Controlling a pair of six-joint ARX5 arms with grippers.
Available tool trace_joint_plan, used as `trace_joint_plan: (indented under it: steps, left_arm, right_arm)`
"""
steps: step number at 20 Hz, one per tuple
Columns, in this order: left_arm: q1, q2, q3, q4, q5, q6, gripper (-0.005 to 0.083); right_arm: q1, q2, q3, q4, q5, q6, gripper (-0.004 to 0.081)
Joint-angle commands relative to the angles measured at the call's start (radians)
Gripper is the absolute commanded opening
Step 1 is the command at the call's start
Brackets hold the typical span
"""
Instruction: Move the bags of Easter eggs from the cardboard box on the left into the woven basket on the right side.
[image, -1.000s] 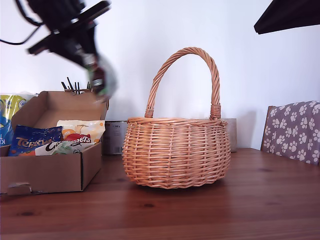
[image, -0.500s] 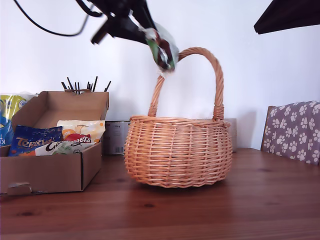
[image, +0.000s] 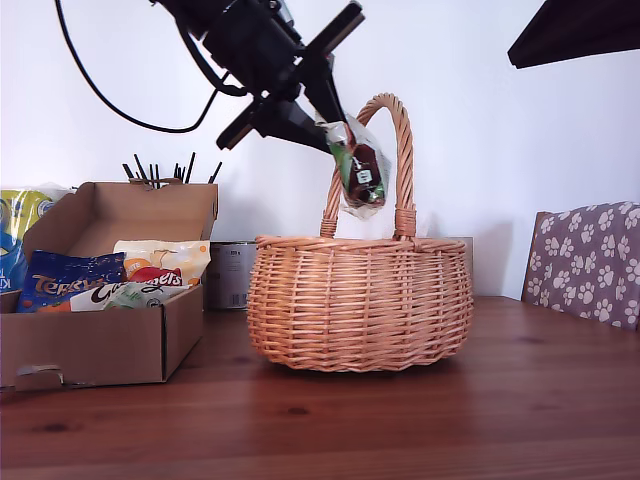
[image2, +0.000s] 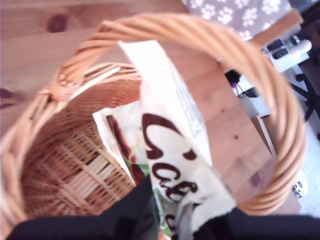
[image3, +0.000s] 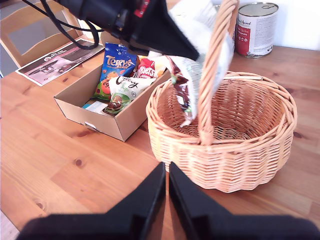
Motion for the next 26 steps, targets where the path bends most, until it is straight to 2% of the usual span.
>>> trace_joint_plan:
  steps: [1,7,11,15,19,21,22,26]
  left_arm:
    - [-0.001,0.065,-0.006,0.045,-0.005,0.001,0.0072]
    - [0.009,0.172,-0.006,0.082,-0.009,0.000,0.0073]
    - [0.013,0.171,-0.006,0.072,-0.050,0.000,0.0086]
    - [0.016,0.171,-0.006,0.037,-0.051,0.000,0.0252]
    - [0.027,0.140,-0.006,0.006,-0.046,0.009,0.0252]
    - [0.035,0.103,-0.006,-0.023,-0.043,0.051,0.0252]
    - [0.038,0.078,-0.006,-0.033,-0.037,0.056,0.0252]
    - [0.056,-0.019,-0.006,-0.044,0.093,0.098,0.0251]
  right_arm:
    - [0.005,0.000,0.002,0.005,-0.003,-0.002,-0.0012]
    - [0.005,0.000,0.002,0.005,-0.003,-0.002,-0.0012]
    - [0.005,0.000,0.002,0.006,-0.003,-0.002,-0.0012]
    - [0.005,0.000,0.002,0.006,-0.003,-0.002,-0.0012]
    - [0.005,0.000,0.002,0.005,-0.003,-0.002,-0.0012]
    - [0.005,0.000,0.002,0.005,-0.003,-0.002,-0.0012]
    - [0.005,0.000,0.002,0.005,-0.003,-0.002,-0.0012]
    - [0.005,0.000,0.002,0.006,-0.003,-0.002,-0.0012]
